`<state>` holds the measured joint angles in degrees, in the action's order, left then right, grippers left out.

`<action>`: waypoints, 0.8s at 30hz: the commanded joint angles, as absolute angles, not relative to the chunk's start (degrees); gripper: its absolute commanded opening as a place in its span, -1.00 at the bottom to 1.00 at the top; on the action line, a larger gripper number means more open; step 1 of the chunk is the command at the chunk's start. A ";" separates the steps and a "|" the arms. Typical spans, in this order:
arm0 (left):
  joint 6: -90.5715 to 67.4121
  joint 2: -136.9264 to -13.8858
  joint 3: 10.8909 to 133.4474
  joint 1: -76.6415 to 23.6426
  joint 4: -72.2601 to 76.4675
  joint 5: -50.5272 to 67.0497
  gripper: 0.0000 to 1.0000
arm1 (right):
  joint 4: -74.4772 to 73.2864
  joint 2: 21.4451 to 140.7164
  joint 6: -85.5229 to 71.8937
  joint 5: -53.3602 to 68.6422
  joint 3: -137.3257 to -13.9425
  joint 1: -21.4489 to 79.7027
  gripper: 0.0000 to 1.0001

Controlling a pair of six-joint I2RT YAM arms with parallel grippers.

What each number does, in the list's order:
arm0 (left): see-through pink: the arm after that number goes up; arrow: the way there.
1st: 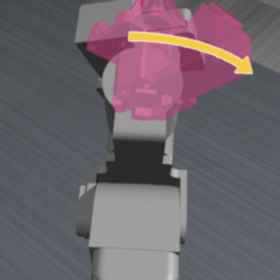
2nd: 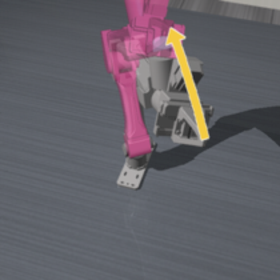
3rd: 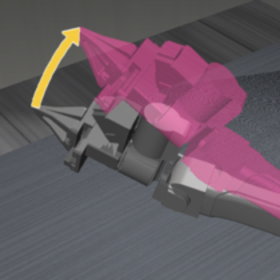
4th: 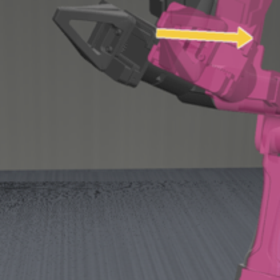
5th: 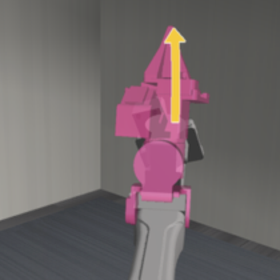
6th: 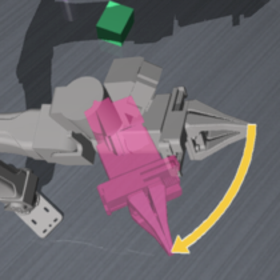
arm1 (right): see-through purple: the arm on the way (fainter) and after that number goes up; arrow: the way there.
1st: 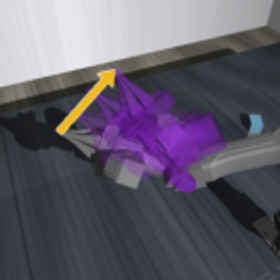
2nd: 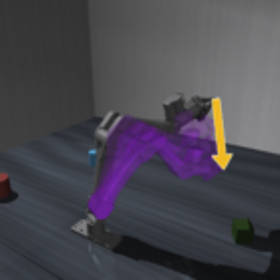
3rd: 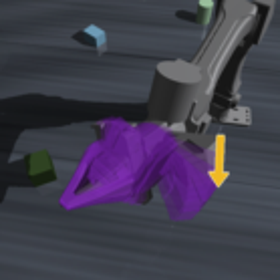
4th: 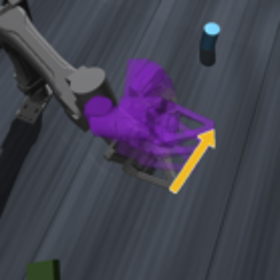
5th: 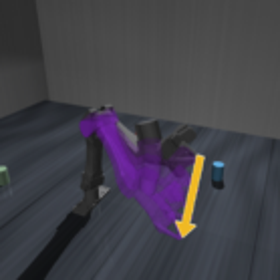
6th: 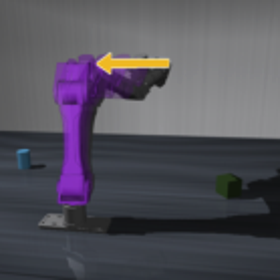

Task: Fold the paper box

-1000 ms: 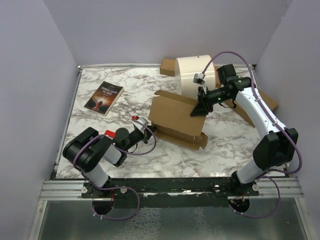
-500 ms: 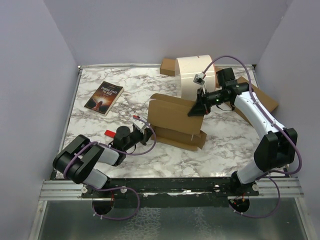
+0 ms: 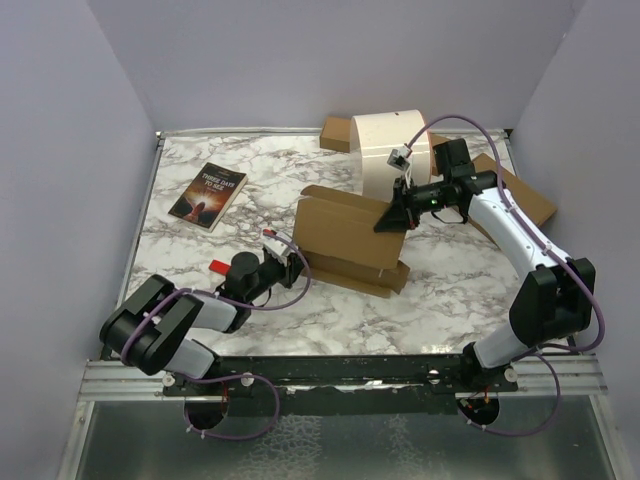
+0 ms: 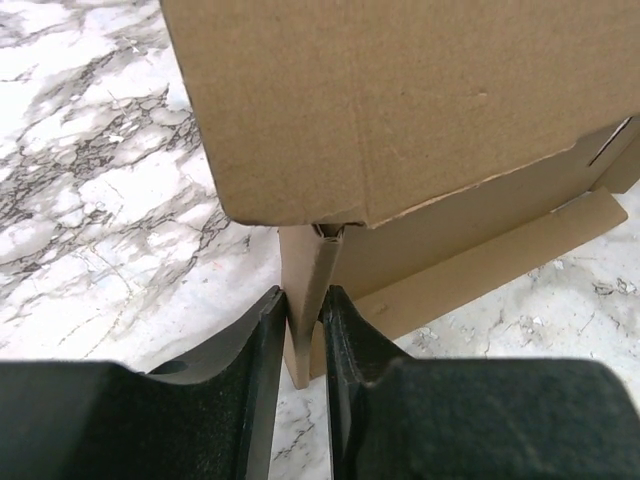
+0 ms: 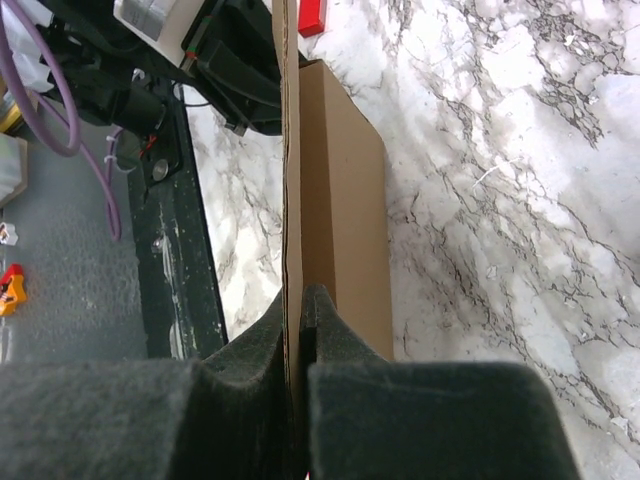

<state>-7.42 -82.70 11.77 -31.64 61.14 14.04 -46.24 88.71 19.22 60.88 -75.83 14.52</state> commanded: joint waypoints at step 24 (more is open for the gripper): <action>-5.58 -83.77 17.02 -34.11 59.66 4.28 -0.82 | -38.93 90.47 10.30 55.16 -74.17 14.90 -0.98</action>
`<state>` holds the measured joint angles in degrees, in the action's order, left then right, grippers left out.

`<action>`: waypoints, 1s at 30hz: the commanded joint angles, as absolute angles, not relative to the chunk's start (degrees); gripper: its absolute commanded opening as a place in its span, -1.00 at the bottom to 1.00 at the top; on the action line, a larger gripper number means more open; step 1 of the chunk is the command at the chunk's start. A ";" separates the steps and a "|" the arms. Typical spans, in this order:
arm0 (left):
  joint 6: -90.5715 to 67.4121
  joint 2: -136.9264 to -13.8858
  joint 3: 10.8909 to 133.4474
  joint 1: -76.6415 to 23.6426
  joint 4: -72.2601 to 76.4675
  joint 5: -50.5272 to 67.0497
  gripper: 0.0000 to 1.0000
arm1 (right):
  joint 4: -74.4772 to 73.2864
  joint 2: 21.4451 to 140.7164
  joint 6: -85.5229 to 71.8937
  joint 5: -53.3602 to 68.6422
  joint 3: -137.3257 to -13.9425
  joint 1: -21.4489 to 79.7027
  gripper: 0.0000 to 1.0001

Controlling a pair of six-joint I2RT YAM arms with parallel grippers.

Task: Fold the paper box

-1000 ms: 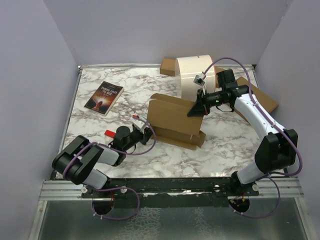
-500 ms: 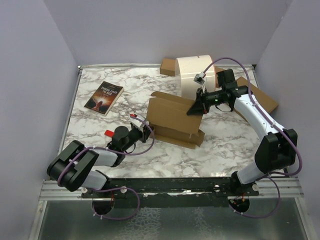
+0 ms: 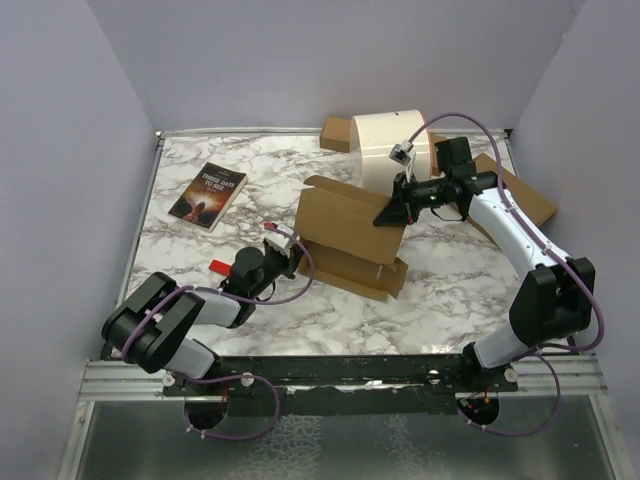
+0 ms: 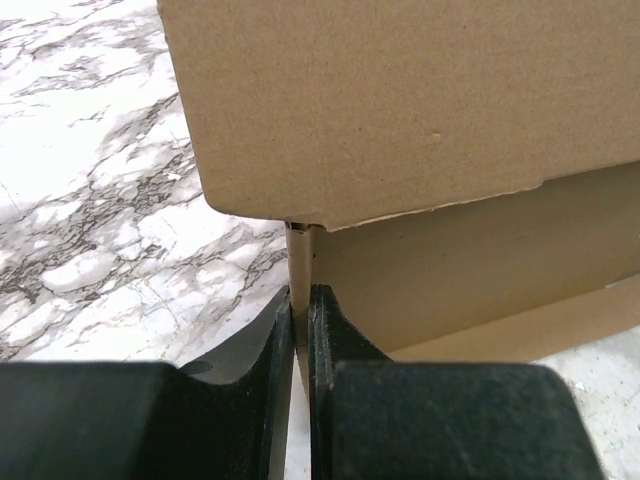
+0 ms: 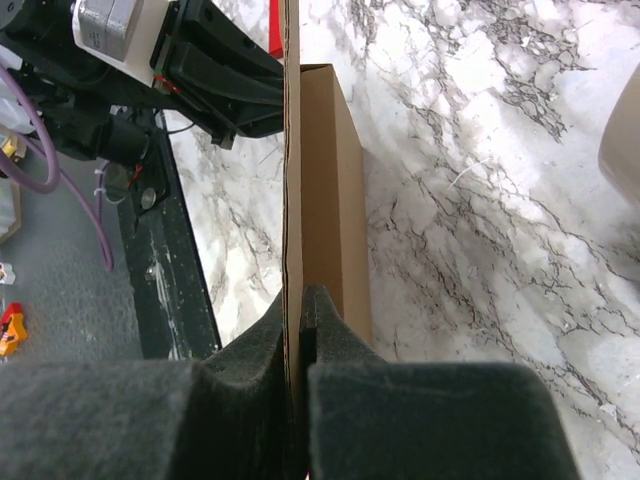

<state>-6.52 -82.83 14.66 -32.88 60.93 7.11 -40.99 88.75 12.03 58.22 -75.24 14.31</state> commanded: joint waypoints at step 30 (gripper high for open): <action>-1.56 -80.61 21.22 -35.07 44.38 -0.10 -0.52 | -36.91 91.72 6.58 54.18 -75.08 13.62 -0.98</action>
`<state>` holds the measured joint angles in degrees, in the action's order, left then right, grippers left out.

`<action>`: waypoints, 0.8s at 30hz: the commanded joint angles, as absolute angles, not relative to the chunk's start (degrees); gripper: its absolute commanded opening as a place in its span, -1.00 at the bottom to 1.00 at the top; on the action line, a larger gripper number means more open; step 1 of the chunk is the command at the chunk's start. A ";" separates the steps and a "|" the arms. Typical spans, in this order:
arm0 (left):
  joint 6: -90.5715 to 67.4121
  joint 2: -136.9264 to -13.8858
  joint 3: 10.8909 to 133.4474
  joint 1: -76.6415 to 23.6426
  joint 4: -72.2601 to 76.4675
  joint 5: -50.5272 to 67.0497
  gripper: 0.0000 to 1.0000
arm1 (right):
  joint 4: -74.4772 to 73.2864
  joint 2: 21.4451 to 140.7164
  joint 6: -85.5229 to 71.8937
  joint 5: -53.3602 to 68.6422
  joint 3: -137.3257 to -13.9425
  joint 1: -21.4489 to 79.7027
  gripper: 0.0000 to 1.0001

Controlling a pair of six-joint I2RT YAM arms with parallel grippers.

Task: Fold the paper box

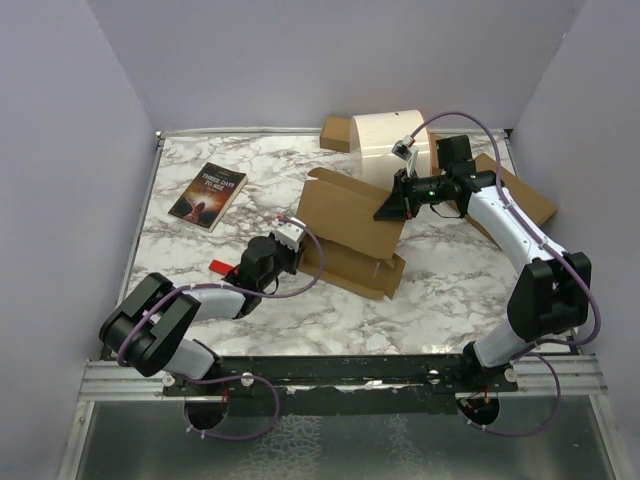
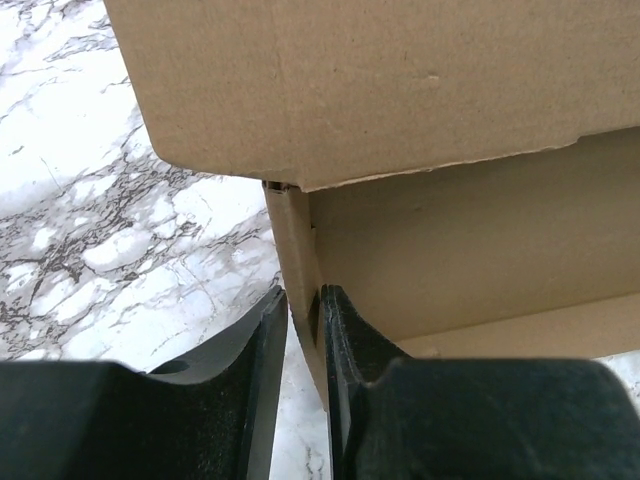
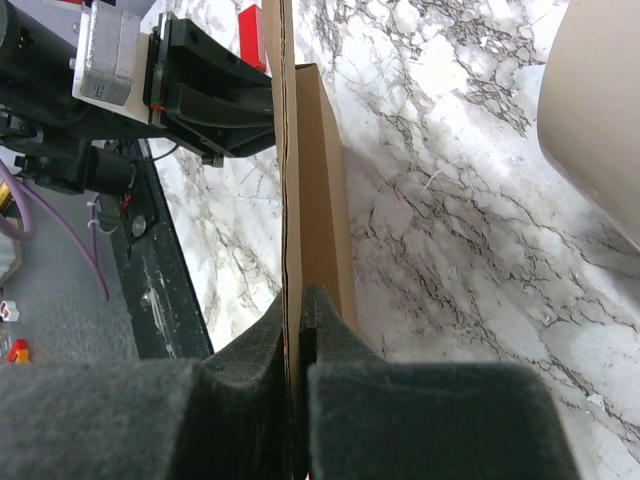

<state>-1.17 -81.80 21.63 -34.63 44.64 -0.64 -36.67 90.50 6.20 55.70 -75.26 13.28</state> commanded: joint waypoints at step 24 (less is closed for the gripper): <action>-0.29 -84.30 21.44 -35.07 42.84 -6.14 -1.00 | -36.74 91.86 6.42 53.70 -75.04 13.54 -0.98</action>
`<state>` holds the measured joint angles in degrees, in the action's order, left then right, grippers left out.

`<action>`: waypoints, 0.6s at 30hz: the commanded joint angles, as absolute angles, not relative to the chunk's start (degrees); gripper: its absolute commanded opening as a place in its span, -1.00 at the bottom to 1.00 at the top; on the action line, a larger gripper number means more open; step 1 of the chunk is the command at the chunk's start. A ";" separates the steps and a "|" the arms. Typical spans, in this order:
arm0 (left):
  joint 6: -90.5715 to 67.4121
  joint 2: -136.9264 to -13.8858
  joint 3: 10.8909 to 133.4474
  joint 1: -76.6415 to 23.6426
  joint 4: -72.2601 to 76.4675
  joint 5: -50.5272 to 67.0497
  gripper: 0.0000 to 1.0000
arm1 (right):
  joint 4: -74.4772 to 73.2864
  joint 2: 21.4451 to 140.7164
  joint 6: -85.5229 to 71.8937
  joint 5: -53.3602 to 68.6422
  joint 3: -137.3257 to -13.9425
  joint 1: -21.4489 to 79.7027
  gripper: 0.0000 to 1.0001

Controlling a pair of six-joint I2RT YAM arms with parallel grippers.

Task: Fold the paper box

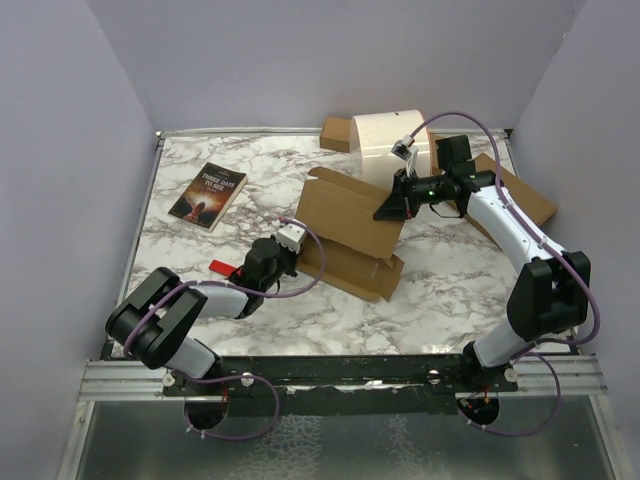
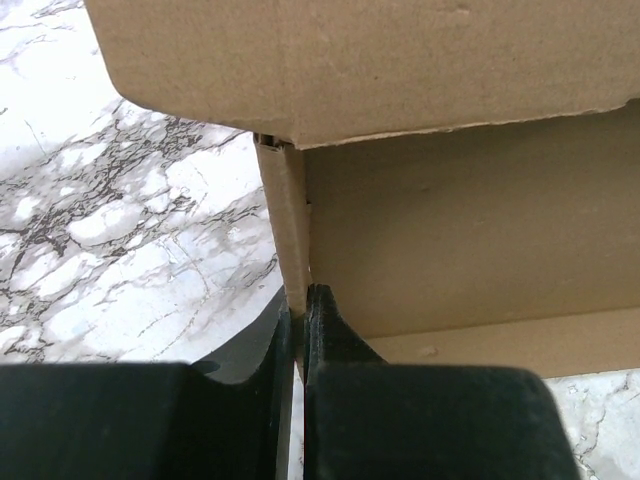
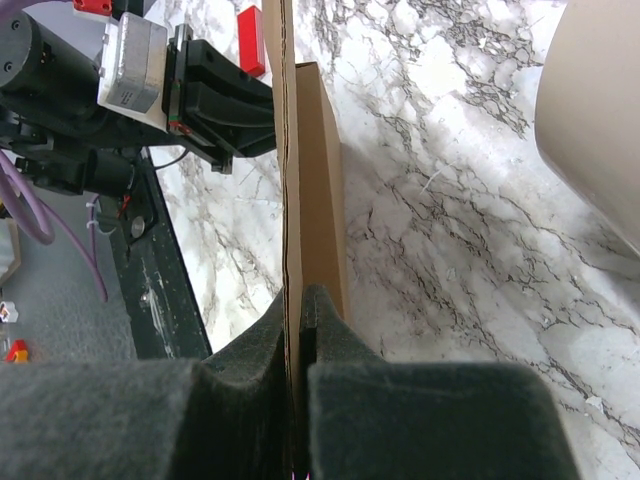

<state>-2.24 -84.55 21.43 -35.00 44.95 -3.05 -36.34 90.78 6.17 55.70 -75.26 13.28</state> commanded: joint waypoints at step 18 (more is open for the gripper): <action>-6.97 -78.82 24.60 -34.97 39.78 -3.21 -0.24 | -36.65 91.31 6.42 53.88 -74.51 13.54 -0.98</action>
